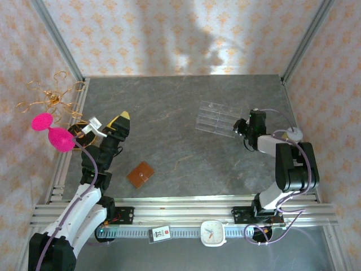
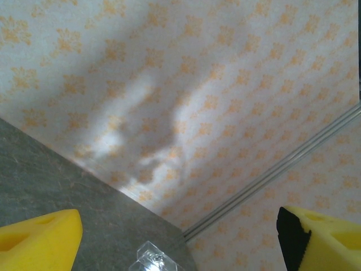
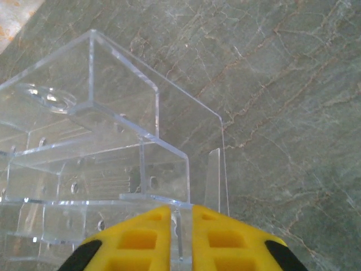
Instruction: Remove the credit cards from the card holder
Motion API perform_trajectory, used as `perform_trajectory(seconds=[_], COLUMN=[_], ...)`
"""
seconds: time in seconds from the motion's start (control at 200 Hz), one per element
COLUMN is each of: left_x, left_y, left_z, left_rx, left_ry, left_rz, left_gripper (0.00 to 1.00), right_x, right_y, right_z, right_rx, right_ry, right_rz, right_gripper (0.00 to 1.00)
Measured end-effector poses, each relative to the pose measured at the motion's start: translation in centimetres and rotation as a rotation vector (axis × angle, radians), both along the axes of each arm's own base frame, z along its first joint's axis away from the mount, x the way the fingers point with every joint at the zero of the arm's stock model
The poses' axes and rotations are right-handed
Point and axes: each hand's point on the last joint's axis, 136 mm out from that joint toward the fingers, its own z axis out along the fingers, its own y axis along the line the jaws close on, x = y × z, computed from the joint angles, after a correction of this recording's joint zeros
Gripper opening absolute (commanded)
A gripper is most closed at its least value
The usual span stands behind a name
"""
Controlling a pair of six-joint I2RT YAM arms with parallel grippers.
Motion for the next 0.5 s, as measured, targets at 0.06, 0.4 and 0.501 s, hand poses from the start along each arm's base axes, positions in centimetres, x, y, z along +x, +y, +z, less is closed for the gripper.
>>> perform_trajectory(seconds=[0.06, 0.4, 0.501], left_x=[0.1, -0.5, -0.9], left_y=[-0.4, -2.5, -2.7], left_z=[-0.2, -2.5, -3.6], left_rx=[0.005, 0.028, 0.033], left_ry=[0.012, 0.087, 0.120], left_rz=[-0.018, -0.121, -0.134], left_gripper=[0.86, 0.85, 0.84], right_x=[0.1, -1.6, -3.3], right_y=[0.4, 6.2, 8.7], right_z=[0.1, 0.1, 0.1], right_rx=[-0.008, -0.037, -0.036], right_ry=[-0.004, 0.004, 0.010], right_rz=[0.016, 0.184, 0.246], right_gripper=[0.04, 0.03, 0.03])
